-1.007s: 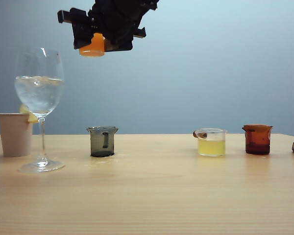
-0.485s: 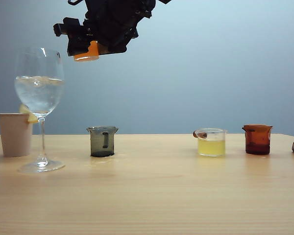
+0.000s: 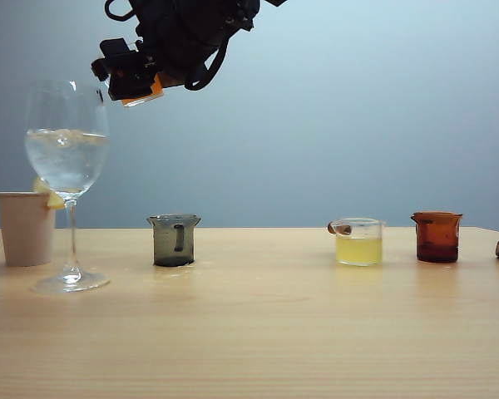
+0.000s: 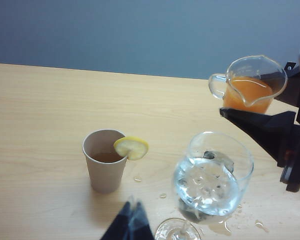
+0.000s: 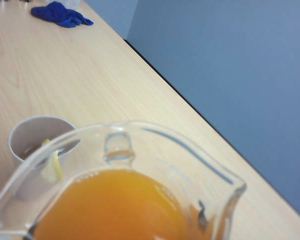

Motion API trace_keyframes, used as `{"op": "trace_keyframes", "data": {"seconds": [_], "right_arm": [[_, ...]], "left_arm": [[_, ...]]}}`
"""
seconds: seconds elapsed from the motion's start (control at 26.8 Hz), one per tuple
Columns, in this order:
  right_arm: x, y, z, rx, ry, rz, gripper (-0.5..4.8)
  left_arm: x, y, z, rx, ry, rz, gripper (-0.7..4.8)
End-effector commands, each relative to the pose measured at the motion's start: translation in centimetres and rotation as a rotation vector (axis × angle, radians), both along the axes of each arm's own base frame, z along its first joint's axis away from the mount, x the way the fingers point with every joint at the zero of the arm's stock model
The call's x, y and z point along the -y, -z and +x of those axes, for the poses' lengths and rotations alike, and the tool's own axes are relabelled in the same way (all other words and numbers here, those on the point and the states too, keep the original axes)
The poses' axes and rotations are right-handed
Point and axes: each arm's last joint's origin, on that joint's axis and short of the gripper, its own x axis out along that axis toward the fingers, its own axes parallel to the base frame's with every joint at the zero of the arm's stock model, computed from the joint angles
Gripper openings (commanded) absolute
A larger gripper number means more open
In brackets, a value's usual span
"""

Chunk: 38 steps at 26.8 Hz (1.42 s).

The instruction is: Pick up the second measuring cup from the left, pour the orange juice inside into the goblet, and finally put the measuring cup back in its original place.

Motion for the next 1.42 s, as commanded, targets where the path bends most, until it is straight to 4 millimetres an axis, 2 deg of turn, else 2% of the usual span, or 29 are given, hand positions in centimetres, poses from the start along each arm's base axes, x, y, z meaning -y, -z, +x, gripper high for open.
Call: {"op": "trace_keyframes", "data": {"seconds": [0.04, 0.56, 1.42], "right_arm": [[-0.1, -0.8, -0.1, 0.078, -0.018, -0.024, 1.03], [-1.2, -0.9, -1.3, 0.305, -0.093, -0.221, 1.03], [-1.1, -1.5, -1.2, 0.49, -0.083, -0.337, 1.03]], "left_arm": [[0.0, -0.1, 0.0, 0.012, 0.005, 0.001, -0.04], [0.0, -0.1, 0.0, 0.012, 0.005, 0.001, -0.04], [0.0, -0.1, 0.0, 0.012, 0.005, 0.001, -0.04]]}}
